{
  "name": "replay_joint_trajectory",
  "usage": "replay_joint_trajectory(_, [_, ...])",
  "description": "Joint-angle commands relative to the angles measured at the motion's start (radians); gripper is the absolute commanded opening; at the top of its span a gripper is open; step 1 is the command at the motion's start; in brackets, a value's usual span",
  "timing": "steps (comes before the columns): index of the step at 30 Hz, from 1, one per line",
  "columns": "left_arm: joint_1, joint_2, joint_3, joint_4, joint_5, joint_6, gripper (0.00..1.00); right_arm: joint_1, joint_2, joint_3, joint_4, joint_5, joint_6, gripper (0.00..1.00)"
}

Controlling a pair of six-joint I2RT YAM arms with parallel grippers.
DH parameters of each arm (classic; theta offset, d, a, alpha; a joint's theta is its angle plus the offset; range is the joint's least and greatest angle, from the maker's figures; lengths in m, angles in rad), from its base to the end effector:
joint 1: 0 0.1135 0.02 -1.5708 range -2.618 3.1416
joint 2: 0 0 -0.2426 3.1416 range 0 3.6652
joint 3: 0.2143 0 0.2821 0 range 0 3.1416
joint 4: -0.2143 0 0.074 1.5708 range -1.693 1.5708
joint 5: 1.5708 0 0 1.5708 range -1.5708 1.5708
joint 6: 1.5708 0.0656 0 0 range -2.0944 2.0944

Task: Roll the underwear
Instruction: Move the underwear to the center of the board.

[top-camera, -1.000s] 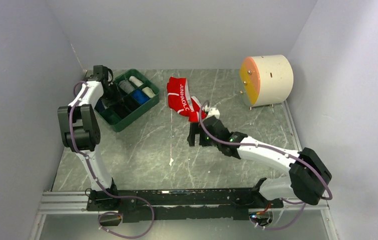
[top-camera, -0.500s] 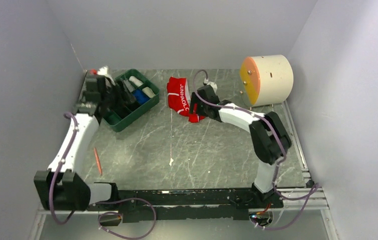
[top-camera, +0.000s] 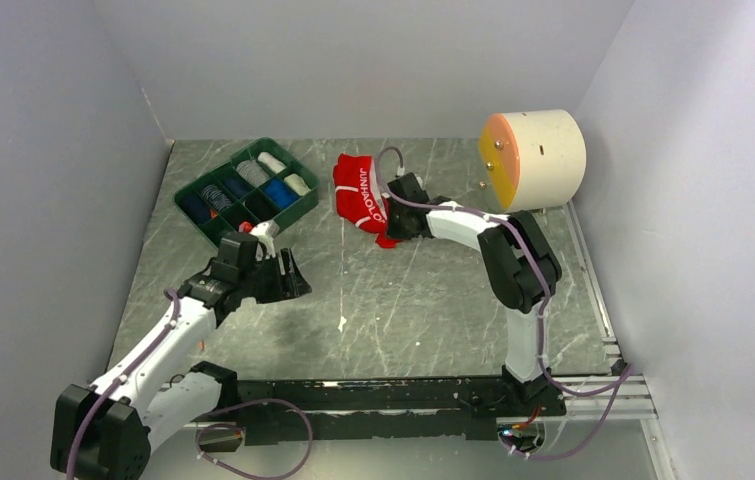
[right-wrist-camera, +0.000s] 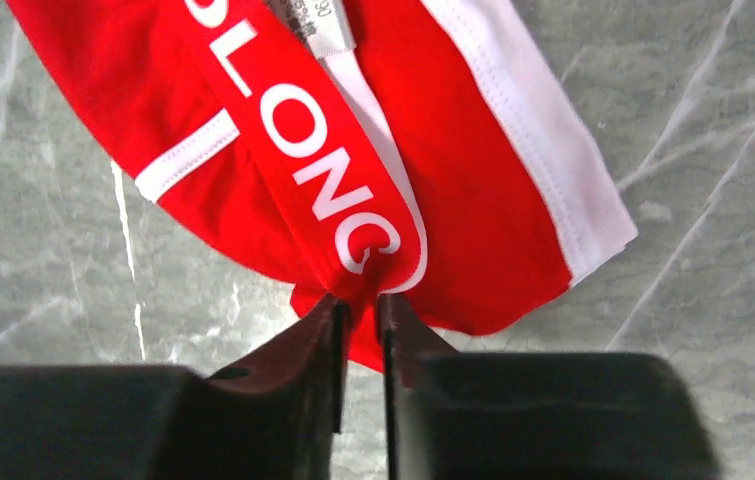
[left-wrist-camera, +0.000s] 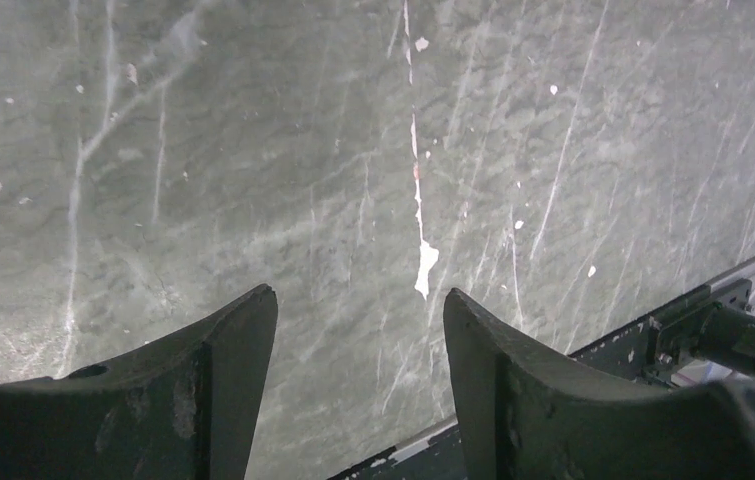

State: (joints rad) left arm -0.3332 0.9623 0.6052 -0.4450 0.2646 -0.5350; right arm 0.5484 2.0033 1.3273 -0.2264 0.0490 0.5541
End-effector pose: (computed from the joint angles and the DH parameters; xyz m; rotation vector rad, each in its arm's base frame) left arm 0.2363 -0.0999 0.1737 -0.1159 2.4576 -0.7145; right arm 0.3948 0.2374 0.0986 0.0286 2.5175 0.4053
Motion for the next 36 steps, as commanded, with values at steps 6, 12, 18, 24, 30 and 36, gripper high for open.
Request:
replay_joint_trajectory(6, [-0.010, 0.014, 0.028, 0.017, 0.039, 0.026, 0.66, 0.003, -0.228, -0.039, -0.065, -0.219, -0.134, 0.00])
replay_joint_trajectory(12, [-0.010, 0.017, 0.074, -0.006, 0.019, 0.046, 0.66, 0.054, -0.483, -0.230, -0.113, -0.419, -0.204, 0.00])
replay_joint_trajectory(18, [-0.010, 0.003, 0.119, -0.017, 0.024, 0.068, 0.68, 0.253, -0.709, -0.513, -0.217, -0.535, -0.205, 0.00])
replay_joint_trajectory(24, [-0.015, 0.027, 0.150, 0.037, 0.112, 0.138, 0.69, 0.375, -0.908, -0.774, -0.260, -0.382, 0.051, 0.00])
replay_joint_trajectory(30, [-0.180, 0.118, 0.208, 0.078, 0.162, 0.233, 0.72, 0.374, -1.233, -0.908, -0.350, 0.030, 0.473, 0.00])
replay_joint_trajectory(36, [-0.303, 0.317, 0.294, 0.145, 0.091, 0.353, 0.73, 0.370, -1.454, -0.998, -0.335, 0.181, 0.639, 0.03])
